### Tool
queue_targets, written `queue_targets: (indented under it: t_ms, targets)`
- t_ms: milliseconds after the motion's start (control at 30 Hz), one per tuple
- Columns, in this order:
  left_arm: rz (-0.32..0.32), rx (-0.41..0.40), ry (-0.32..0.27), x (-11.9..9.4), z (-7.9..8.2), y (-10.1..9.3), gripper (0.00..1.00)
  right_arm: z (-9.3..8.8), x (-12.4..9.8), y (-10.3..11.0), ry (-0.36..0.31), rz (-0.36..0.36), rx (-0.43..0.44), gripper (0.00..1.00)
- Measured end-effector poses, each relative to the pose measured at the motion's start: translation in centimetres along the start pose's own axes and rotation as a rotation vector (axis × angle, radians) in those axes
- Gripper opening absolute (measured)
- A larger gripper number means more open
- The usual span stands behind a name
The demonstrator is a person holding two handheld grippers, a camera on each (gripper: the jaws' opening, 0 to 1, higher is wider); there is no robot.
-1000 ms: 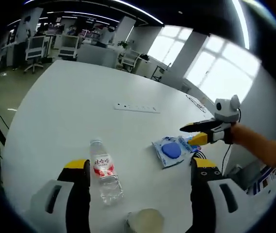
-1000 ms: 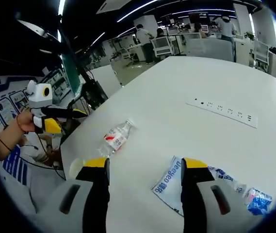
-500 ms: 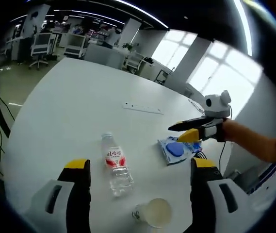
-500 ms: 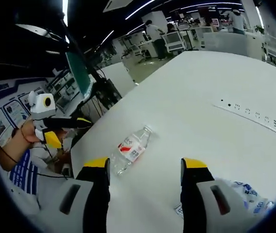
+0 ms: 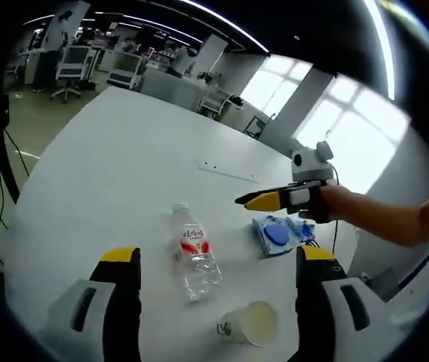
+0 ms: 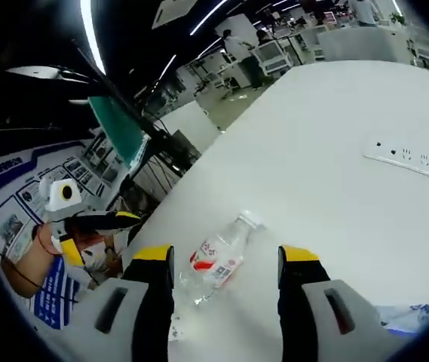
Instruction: Arrange the tabletop items into an orderly group along one side of the table until the central work area is clear of visible clutter.
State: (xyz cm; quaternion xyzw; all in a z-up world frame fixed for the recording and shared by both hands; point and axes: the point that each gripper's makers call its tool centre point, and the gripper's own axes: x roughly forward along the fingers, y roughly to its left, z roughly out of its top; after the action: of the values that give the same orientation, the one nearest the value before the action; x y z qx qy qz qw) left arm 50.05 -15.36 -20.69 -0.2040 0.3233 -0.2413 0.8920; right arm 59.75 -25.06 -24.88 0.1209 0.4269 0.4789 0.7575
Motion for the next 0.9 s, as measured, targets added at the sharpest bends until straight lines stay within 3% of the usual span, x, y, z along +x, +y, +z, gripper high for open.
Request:
queue_targets:
  t_ms: [600, 900]
  targets:
    - [-0.08, -0.063, -0.049, 1.2, -0.4, 0.8, 0.87, -0.8, 6.4, -2.2, 0.042, 0.133, 0.308, 0.49]
    - [-0.118, -0.076, -0.052, 1.7, -0.9, 1.0, 0.86, -1.3, 8.3, -1.8, 0.049, 0.18, 0.387, 0.44]
